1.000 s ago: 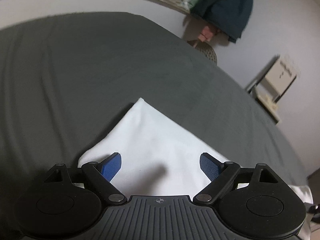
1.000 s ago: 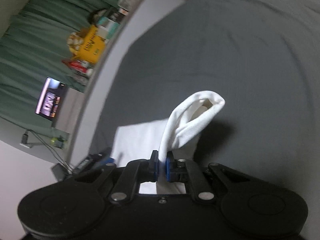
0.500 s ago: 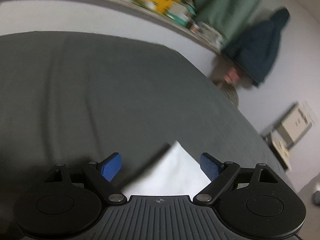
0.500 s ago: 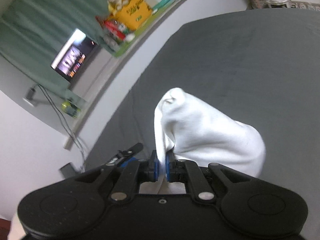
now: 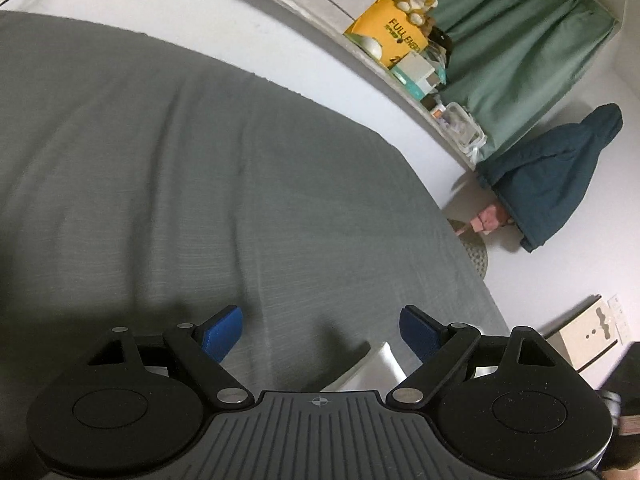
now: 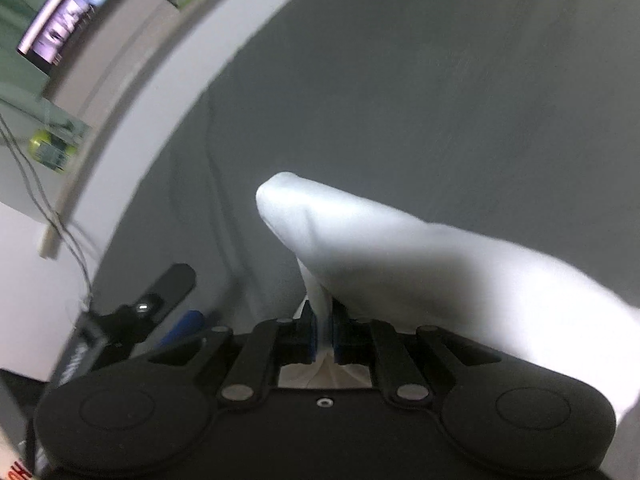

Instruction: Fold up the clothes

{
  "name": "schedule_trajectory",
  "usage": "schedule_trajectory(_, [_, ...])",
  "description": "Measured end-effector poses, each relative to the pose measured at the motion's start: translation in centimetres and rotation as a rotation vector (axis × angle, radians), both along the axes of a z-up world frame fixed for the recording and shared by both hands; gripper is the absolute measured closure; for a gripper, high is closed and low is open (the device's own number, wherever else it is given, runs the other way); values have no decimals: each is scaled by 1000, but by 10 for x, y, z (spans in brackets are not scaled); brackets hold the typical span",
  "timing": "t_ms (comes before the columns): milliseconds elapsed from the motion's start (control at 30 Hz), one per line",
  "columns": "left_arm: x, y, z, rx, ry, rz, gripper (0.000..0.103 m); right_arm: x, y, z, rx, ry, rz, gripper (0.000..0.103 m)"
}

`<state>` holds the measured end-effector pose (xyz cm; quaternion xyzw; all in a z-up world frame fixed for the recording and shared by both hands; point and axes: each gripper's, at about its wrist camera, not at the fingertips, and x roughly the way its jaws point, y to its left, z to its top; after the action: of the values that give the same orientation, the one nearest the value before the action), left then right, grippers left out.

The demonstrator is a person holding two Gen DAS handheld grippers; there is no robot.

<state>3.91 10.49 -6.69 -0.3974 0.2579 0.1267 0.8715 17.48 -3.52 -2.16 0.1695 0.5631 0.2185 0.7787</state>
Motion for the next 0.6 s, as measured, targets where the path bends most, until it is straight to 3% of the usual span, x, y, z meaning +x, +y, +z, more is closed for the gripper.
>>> schedule_trajectory(167, [4, 2, -4, -25, 0, 22, 15, -2, 4, -7, 42, 15, -26, 77])
schedule_trajectory(433, [-4, 7, -6, -46, -17, 63, 15, -49, -26, 22, 256, -116, -35, 71])
schedule_trajectory(500, [-6, 9, -6, -55, -26, 79, 15, -67, -29, 25, 220, -155, -23, 70])
schedule_trajectory(600, [-12, 12, -7, -72, -35, 108, 15, -92, -19, 18, 66, -219, 64, 70])
